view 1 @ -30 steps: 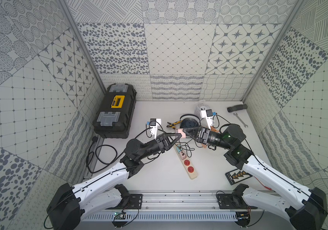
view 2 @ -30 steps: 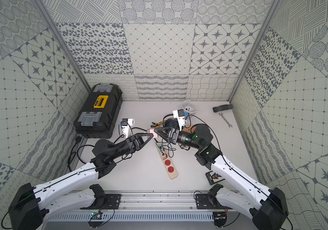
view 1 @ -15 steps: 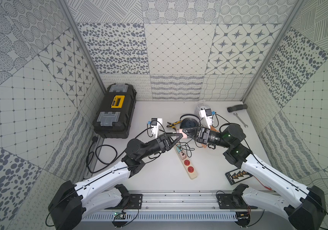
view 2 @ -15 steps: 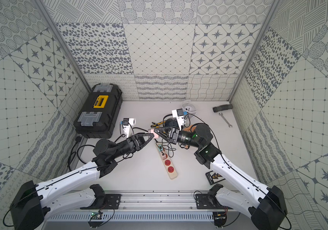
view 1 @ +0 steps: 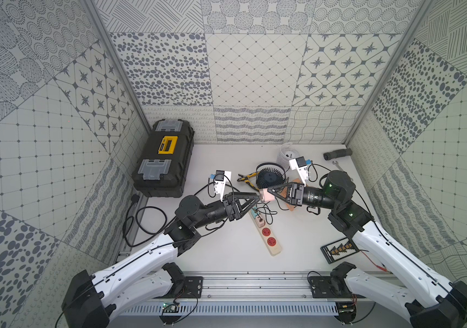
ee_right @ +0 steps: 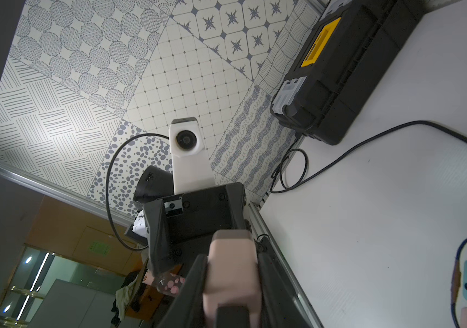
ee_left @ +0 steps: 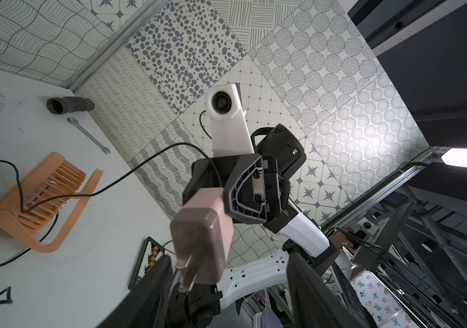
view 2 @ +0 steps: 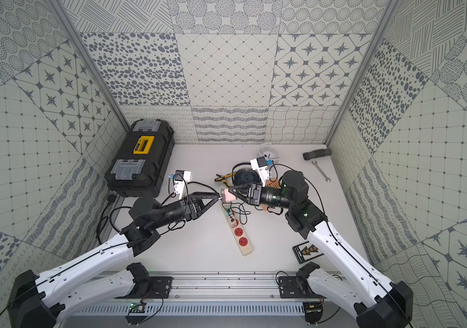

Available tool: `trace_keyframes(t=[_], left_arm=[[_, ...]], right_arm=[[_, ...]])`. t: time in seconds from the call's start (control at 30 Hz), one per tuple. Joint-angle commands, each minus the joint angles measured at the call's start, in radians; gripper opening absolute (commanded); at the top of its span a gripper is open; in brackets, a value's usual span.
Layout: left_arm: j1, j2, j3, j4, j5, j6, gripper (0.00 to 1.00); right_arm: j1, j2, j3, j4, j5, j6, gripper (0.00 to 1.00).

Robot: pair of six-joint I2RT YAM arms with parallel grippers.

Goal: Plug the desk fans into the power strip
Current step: Pick up the plug from the center of the board.

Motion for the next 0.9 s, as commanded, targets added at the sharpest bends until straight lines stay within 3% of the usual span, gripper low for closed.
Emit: trace_keyframes(t=[0.0,0.2,0.43,0.63,0.73,0.87], left_arm=[[0.002,0.021,0.026,-0.106,0.086,0.076,0.68],[0.001,0.064,0.044,-0.049,0.163,0.045,0.67],[0.0,0.095,0.043,0.014,0.22,0.018,0.45],[0.0,0.113,0.042,0.038,0.232,-0.002,0.19],[0.0,0.121,0.04,0.053,0.229,-0.011,0.06],[0.0,0.114,0.036,0.028,0.203,0.002,0.01]], right_arm=[[-0.006,-0.002,0.043,-0.037,-0.1,-0.026,0.14],[-0.007,0.005,0.057,-0.041,-0.151,-0.022,0.14],[-0.007,0.006,0.053,-0.043,-0.176,-0.019,0.15],[-0.008,0.003,0.047,-0.051,-0.202,-0.025,0.16],[-0.008,-0.002,0.029,-0.058,-0.207,-0.029,0.31],[-0.007,-0.02,0.004,-0.06,-0.209,-0.028,0.49]])
